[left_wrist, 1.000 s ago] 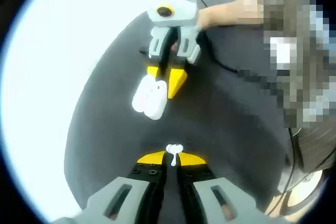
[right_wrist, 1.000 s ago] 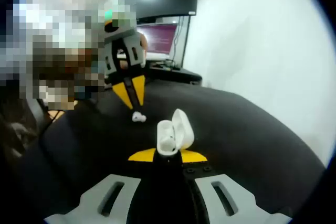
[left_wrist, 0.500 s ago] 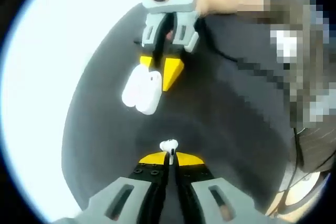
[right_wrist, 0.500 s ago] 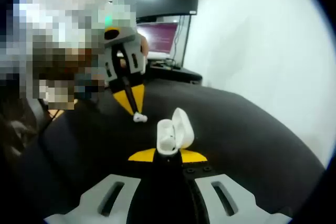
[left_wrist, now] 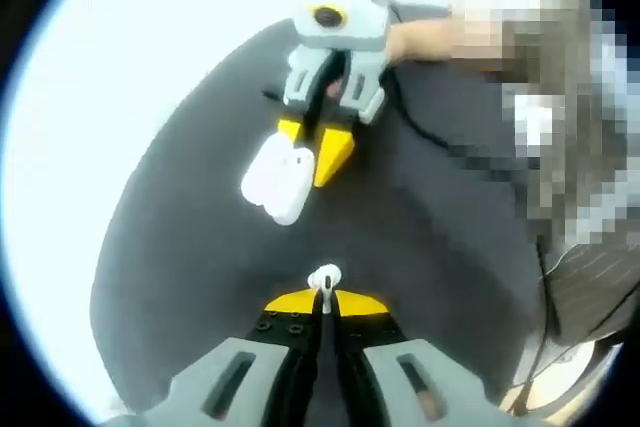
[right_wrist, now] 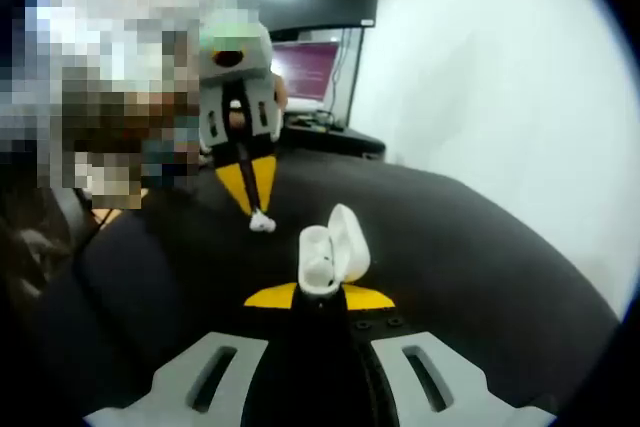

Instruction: Pick up three earphones and place each one into its charging case using tactile feedback, ensure that each earphone is properly inserted and securely positioned inside the case.

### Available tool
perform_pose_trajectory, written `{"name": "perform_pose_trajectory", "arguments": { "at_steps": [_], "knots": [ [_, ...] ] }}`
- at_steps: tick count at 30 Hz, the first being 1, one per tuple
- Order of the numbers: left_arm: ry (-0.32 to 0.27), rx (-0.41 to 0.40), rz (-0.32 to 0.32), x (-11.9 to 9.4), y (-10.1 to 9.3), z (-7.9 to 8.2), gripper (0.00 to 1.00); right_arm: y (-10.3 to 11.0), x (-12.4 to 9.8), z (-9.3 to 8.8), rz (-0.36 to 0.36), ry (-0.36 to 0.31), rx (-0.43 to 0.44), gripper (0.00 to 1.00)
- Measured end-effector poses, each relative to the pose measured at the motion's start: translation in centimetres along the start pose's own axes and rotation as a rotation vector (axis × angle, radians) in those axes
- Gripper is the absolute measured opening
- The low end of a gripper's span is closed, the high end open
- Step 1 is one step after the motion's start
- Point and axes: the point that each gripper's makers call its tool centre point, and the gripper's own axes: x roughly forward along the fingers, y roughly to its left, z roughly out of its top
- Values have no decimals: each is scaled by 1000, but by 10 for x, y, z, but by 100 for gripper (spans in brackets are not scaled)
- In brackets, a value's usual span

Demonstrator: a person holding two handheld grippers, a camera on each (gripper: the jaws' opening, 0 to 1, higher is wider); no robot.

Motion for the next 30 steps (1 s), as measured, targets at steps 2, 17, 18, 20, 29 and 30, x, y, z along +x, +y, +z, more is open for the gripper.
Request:
{"name": "perform_pose_trajectory", "arguments": {
  "at_steps": [2,17,18,20,29,30],
  "knots": [
    [6,-11,-11,1,1,-5,2,0,0,0,0,1,0,17],
    [41,-12,54,-9,-3,-5,9,0,1,-2,2,5,-1,17],
    [58,2,71,-8,-3,-5,8,0,1,-2,2,5,-2,17],
    [79,58,73,-3,-6,-3,8,0,1,-2,1,6,-3,17],
    [168,176,122,10,-4,4,11,0,1,-2,-1,7,-8,17],
    [167,178,122,10,-4,6,11,0,1,-2,0,8,-8,17]
  ]
}}
